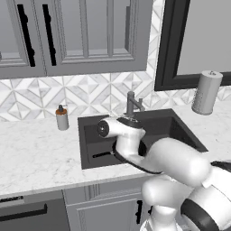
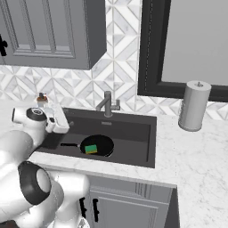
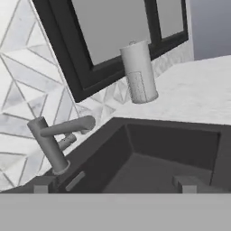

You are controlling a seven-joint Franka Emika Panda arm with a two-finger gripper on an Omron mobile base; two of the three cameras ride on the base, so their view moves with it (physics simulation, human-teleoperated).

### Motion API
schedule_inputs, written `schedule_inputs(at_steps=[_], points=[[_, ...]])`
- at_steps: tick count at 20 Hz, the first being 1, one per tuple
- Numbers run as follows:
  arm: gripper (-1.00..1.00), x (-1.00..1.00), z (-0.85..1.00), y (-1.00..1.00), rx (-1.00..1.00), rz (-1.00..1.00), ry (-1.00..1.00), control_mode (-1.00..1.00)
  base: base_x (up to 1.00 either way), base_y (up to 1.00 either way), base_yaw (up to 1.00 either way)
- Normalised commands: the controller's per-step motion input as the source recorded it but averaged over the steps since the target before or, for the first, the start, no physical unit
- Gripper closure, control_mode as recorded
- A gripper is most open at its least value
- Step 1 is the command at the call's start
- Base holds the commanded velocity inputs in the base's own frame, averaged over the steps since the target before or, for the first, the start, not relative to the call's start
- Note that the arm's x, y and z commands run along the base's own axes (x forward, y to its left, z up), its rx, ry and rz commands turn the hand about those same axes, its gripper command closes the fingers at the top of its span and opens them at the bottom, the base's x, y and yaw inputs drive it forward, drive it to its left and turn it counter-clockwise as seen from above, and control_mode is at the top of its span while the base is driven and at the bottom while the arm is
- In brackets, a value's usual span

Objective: Pick the pan and sponge and place them into the sink. Then turn on the water.

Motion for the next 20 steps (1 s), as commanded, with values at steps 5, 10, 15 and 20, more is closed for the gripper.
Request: schedule_inputs(at_steps=[5,10,15,20], points=[[-1.00,-0.83,0.74,-0.33,0.41,0.10,0.00,-1.00,0.00,0.00,0.00],[-1.00,-0.68,0.58,-0.59,0.52,0.03,0.00,-1.00,0.00,0.00,0.00],[-1.00,-0.26,0.28,-0.52,0.47,-0.14,0.04,-1.00,0.00,0.00,0.00],[-1.00,-0.07,0.17,-0.40,0.40,-0.20,0.08,-1.00,0.00,0.00,0.00]])
